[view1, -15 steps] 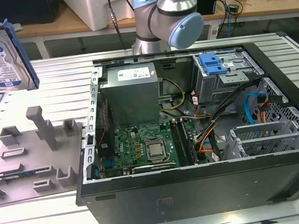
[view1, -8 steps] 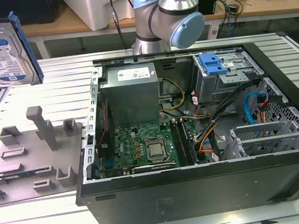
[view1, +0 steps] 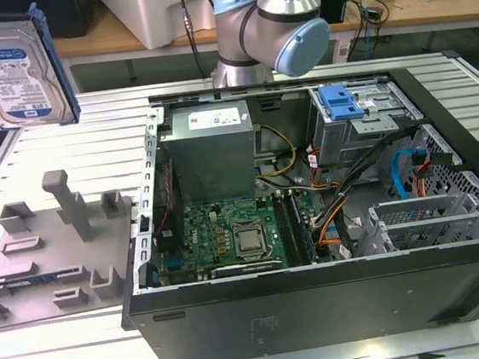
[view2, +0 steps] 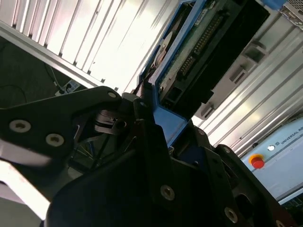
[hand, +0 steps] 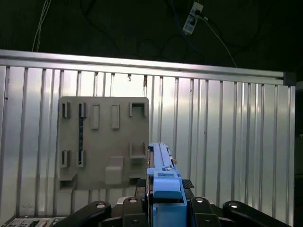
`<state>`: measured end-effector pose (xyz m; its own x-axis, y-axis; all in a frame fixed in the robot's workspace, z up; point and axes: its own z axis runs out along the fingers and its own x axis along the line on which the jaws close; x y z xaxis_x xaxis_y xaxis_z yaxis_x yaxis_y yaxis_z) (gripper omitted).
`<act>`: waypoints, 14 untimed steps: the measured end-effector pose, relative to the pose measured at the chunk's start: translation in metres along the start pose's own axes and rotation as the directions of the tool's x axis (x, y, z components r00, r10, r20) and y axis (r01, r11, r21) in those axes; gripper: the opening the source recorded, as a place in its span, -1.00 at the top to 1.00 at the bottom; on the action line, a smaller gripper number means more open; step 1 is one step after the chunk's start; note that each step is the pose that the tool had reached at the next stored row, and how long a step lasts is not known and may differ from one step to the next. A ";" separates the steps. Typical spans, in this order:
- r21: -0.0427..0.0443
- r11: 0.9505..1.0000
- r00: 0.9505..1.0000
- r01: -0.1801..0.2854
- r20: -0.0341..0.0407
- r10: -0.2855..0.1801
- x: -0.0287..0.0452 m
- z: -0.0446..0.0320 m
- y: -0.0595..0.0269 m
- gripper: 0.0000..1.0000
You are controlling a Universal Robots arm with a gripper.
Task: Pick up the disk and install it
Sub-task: 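Pick up the disk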
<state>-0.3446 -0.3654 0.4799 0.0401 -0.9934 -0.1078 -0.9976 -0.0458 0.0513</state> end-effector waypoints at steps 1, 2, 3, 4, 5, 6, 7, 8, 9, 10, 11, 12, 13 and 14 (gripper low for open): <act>-0.002 1.000 1.000 0.000 0.002 0.000 0.0003 -0.0019 -0.0026 0.26; -0.004 1.000 1.000 0.000 0.004 0.000 0.0005 -0.0035 -0.0050 0.26; -0.006 1.000 1.000 0.000 0.006 0.000 0.0009 -0.0057 -0.0083 0.26; -0.009 1.000 1.000 0.000 0.008 0.000 0.0013 -0.0077 -0.0115 0.26; -0.011 1.000 1.000 -0.001 0.010 0.001 0.0017 -0.0092 -0.0140 0.26; -0.014 1.000 1.000 -0.001 0.011 0.001 0.0024 -0.0121 -0.0192 0.26; -0.016 1.000 1.000 -0.001 0.011 0.001 0.0030 -0.0143 -0.0230 0.26; -0.017 1.000 1.000 -0.001 0.012 0.001 0.0035 -0.0159 -0.0262 0.26; -0.020 1.000 1.000 -0.001 0.012 0.002 0.0045 -0.0185 -0.0318 0.26; -0.023 1.000 1.000 -0.002 0.013 0.002 0.0057 -0.0220 -0.0400 0.26; -0.024 1.000 1.000 -0.002 0.013 0.002 0.0061 -0.0232 -0.0433 0.26; -0.025 1.000 1.000 -0.002 0.013 0.002 0.0064 -0.0244 -0.0465 0.26; -0.026 1.000 1.000 -0.002 0.013 0.002 0.0068 -0.0258 -0.0503 0.26; -0.027 1.000 1.000 -0.002 0.013 0.003 0.0070 -0.0269 -0.0536 0.26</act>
<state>-0.2894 -0.3728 0.5032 0.0368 -0.9921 -0.1203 -0.9958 -0.0465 0.0786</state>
